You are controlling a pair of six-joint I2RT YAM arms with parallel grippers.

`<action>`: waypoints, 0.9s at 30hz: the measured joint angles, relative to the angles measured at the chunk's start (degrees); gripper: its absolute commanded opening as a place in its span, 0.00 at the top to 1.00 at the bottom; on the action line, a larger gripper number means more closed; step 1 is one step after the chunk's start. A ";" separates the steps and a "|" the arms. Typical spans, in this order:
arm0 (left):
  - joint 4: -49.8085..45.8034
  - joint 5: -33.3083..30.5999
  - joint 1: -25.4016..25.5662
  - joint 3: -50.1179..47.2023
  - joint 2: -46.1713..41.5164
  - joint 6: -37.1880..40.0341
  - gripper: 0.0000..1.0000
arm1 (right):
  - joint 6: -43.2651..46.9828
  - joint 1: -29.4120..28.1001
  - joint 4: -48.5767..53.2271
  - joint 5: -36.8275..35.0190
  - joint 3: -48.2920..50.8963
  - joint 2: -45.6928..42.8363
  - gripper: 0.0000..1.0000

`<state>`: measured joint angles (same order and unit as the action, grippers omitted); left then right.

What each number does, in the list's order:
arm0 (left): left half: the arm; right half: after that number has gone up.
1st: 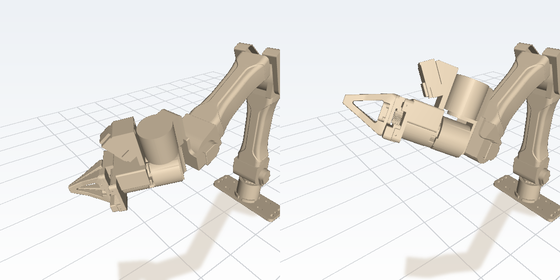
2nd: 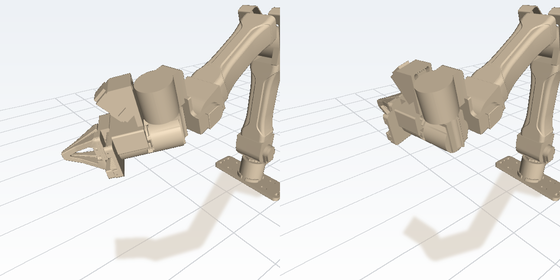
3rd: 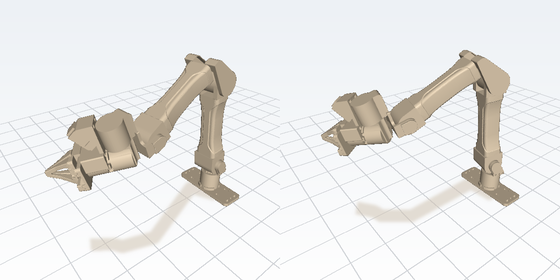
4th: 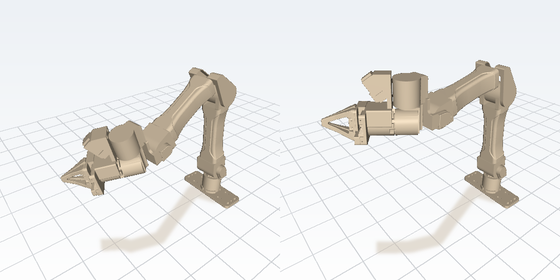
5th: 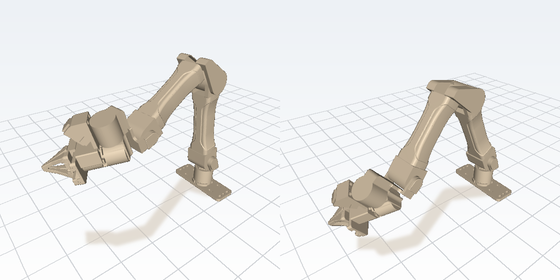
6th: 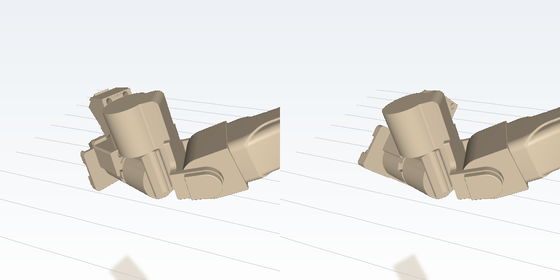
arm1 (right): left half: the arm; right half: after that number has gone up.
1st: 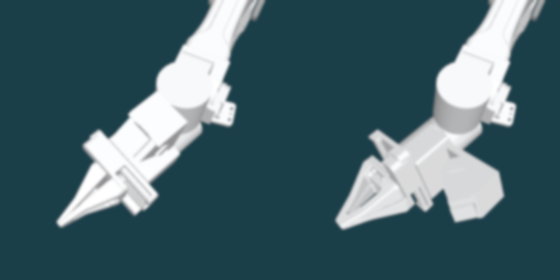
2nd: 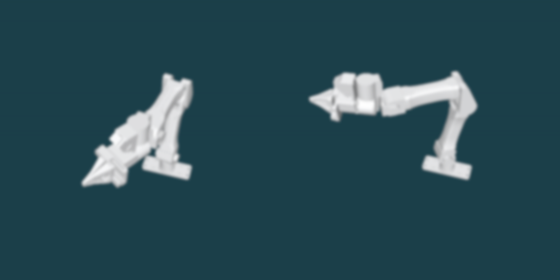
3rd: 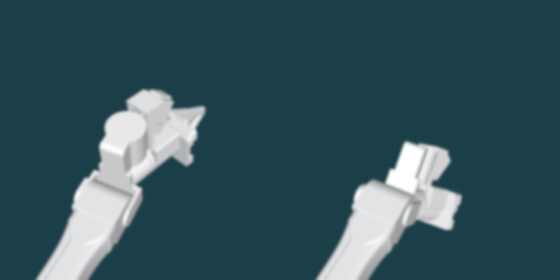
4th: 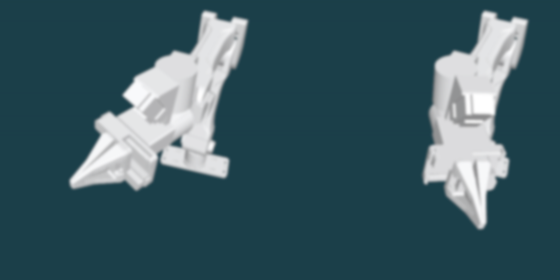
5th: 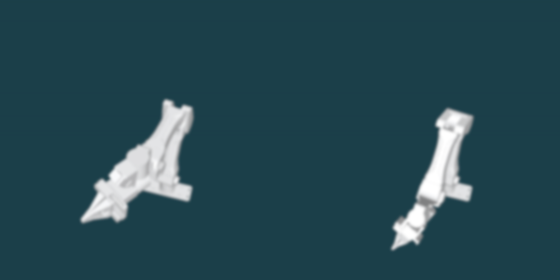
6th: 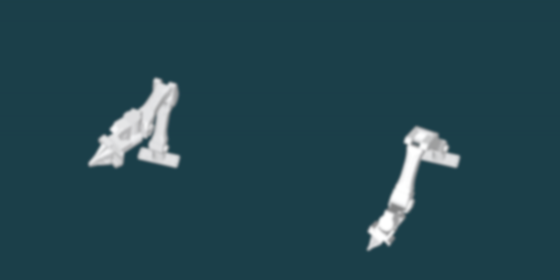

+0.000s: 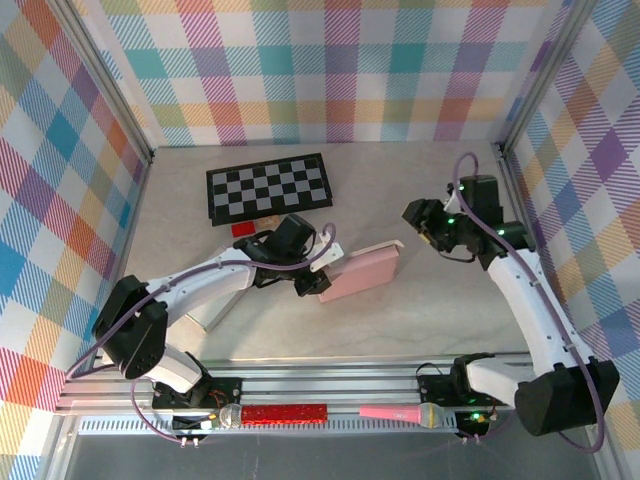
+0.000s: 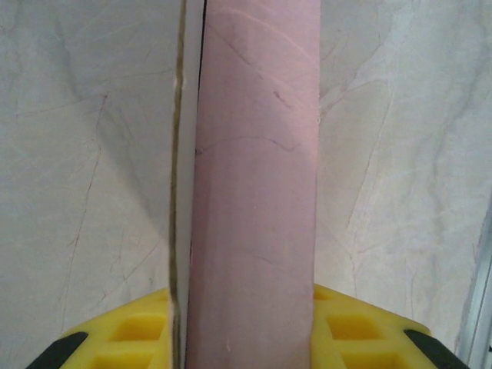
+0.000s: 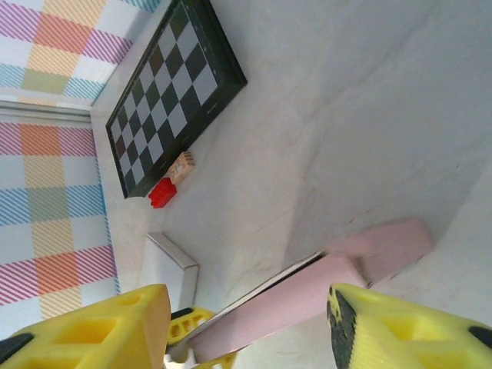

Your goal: Fold the paper box

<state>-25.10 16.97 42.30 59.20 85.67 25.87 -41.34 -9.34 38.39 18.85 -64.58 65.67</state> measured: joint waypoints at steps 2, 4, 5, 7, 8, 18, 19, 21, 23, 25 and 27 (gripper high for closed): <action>-1.88 0.61 -0.79 0.00 -0.90 1.46 0.75 | 5.90 2.01 1.60 3.52 -1.66 2.62 0.46; -3.34 1.31 -1.62 -0.04 -1.60 2.67 0.75 | 10.32 2.16 2.36 6.80 -3.08 6.36 0.46; -3.74 1.55 -1.99 -0.15 -1.88 3.19 0.75 | 12.33 2.16 2.45 8.37 -3.26 8.28 0.46; -4.37 1.90 -2.60 -0.50 -2.34 3.89 0.75 | 15.37 2.14 2.93 10.54 -3.10 11.10 0.46; -4.61 2.08 -2.82 -0.66 -2.49 4.07 0.75 | 16.81 2.14 2.97 11.50 -2.80 12.09 0.46; -4.79 3.39 -4.00 -0.92 -2.56 5.35 0.75 | 29.81 -0.09 5.35 13.55 -2.34 13.55 0.46; -4.79 3.45 -4.11 -0.92 -2.54 5.42 0.75 | 30.93 -0.26 5.62 13.42 -2.34 13.84 0.45; -4.81 3.58 -4.22 -0.94 -2.49 5.51 0.75 | 32.61 -0.55 5.88 13.31 -2.29 14.71 0.44; -4.83 3.72 -4.22 -0.92 -2.43 5.51 0.75 | 33.75 -0.96 5.90 13.31 -2.21 15.72 0.44; -4.81 3.78 -4.22 -0.92 -2.36 5.51 0.75 | 34.62 -1.55 5.88 13.31 -2.21 16.50 0.44; -4.79 3.85 -4.22 -0.92 -2.16 5.51 0.75 | 35.12 -1.97 5.90 13.38 -2.21 17.03 0.45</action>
<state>-29.89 20.82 38.09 58.28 83.50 31.38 -6.22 -11.31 44.29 32.23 -66.78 82.70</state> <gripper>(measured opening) 0.290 0.560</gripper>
